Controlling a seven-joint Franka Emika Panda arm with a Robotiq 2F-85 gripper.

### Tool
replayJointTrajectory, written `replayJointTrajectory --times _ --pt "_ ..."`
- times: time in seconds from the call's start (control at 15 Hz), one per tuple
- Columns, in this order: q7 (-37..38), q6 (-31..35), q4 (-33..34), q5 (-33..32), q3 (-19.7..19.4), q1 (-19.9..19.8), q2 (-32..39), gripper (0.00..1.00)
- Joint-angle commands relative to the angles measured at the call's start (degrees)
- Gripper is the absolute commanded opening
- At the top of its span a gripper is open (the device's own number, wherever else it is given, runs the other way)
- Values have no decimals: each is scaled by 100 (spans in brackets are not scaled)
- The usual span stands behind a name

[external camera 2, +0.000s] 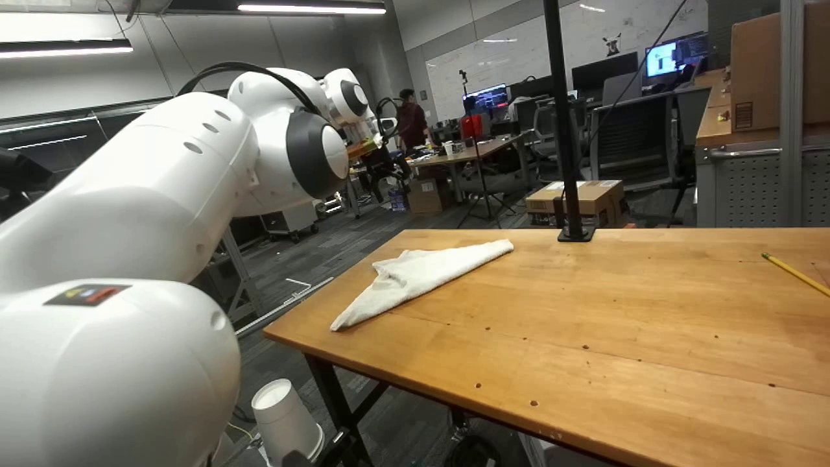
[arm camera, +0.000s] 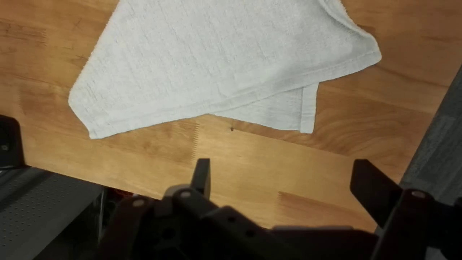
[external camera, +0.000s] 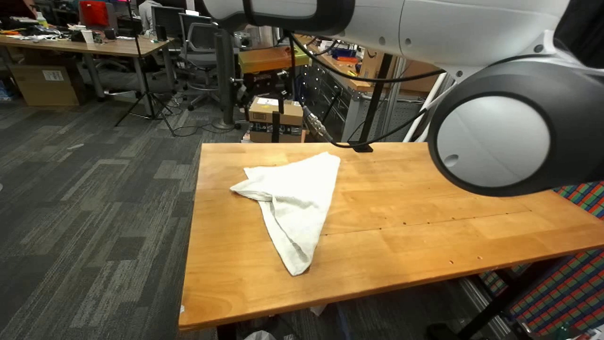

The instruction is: Fold the cloth on the table

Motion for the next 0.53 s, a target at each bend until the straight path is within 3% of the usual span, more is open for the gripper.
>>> replayJointTrajectory --times 0.0,0.47 --pt "186 96 -1 301 17 -370 -55 100" --pt "22 46 -69 508 -10 -1235 -53 100"
